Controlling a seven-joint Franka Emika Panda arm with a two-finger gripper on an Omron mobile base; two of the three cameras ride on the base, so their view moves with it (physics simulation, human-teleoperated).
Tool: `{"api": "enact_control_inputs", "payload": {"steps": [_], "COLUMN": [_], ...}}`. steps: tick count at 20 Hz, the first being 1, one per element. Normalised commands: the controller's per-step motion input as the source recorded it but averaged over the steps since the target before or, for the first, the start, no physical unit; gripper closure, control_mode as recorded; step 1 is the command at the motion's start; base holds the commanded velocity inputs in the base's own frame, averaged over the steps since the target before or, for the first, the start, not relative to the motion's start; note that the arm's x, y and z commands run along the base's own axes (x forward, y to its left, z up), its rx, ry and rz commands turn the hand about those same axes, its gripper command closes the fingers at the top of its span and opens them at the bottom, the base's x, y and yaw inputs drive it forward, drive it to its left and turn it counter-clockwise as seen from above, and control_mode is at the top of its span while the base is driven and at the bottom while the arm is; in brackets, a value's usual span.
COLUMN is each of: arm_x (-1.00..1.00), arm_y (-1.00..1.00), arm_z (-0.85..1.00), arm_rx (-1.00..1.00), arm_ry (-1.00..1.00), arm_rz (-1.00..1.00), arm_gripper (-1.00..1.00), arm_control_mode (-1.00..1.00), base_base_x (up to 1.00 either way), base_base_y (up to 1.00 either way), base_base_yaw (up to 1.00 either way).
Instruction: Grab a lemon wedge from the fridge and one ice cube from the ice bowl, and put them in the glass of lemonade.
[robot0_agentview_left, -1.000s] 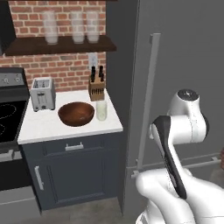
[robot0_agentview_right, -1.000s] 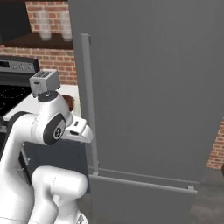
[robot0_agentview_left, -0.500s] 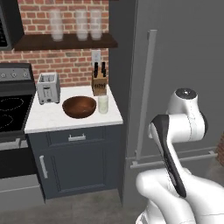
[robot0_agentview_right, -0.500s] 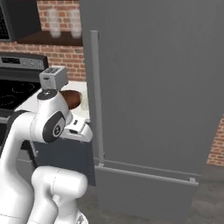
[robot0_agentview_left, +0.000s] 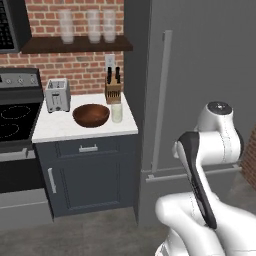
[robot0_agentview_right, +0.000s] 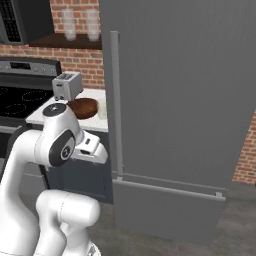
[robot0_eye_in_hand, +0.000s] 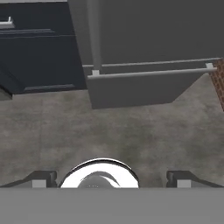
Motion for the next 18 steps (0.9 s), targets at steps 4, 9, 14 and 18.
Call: {"api": "enact_control_inputs", "payload": {"steps": [4,9,14,18], "arm_x": [-0.06,0.37,0.96,0.91], "arm_y": [-0.27,-0.21,0.01,0.03], "arm_z": [0.34,0.54,0.57,0.70], "arm_rx": [0.03,0.02,-0.01,-0.03], "arm_ry": [-0.10,-0.23,-0.19,-0.26], "arm_rz": [0.04,0.04,0.07,0.00], "arm_gripper": [-1.00,-1.00,-1.00,-1.00], "arm_control_mode": [-1.00,-1.00,-1.00,-1.00], "base_base_x": [0.00,0.00,0.00,0.00], "base_base_y": [0.00,0.00,0.00,0.00], "base_base_yaw": [0.00,0.00,0.00,0.00]}}
